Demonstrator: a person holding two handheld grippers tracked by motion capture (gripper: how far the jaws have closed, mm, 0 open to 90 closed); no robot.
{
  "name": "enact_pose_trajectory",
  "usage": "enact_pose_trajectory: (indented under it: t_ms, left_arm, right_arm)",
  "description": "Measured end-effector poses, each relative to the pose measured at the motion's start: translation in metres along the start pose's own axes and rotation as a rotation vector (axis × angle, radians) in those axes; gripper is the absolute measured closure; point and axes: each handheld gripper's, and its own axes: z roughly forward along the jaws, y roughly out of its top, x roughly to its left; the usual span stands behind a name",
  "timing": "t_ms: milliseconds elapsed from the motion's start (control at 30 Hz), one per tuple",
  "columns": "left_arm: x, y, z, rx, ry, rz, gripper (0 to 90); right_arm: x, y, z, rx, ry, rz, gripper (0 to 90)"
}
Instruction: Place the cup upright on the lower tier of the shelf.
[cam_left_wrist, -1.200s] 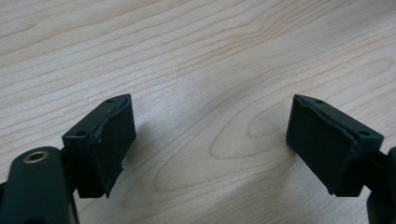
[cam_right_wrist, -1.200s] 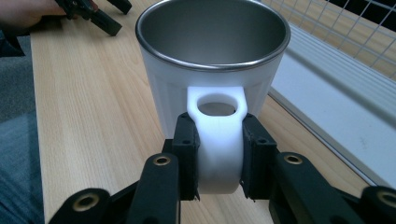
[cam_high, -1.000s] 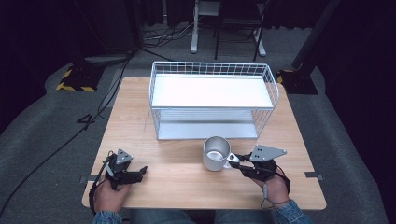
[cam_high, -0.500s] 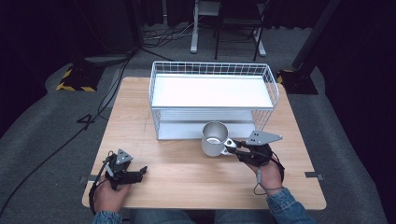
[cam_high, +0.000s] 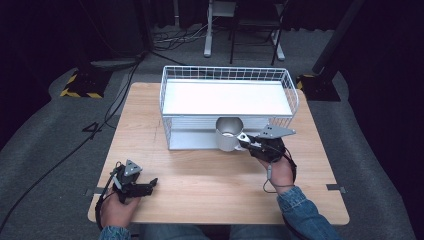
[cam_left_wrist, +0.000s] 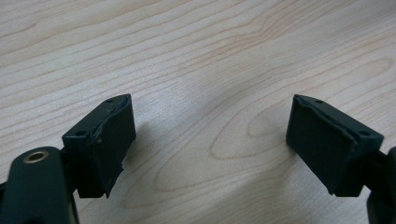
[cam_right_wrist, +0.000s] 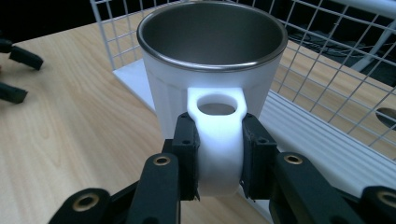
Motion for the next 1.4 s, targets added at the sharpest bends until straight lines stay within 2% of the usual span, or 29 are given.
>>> enact_pose_trajectory:
  t_ms: [500,900,1233,1400]
  left_arm:
    - [0.000,0.000,0.000,0.000,0.000,0.000,16.1]
    - [0.000,0.000,0.000,0.001,0.000,0.000,16.1]
    - [0.000,0.000,0.000,0.001,0.000,0.000,16.1]
    - [0.000,0.000,0.000,0.001,0.000,0.000,16.1]
  right_arm:
    - [-0.007,0.010,0.037,-0.012,-0.095,0.050,71.7]
    - [-0.011,0.002,0.064,-0.001,-0.161,0.098,71.7]
    - [-0.014,-0.005,0.073,-0.017,-0.172,0.135,71.6]
    - [-0.015,-0.006,0.073,-0.019,-0.168,0.126,71.6]
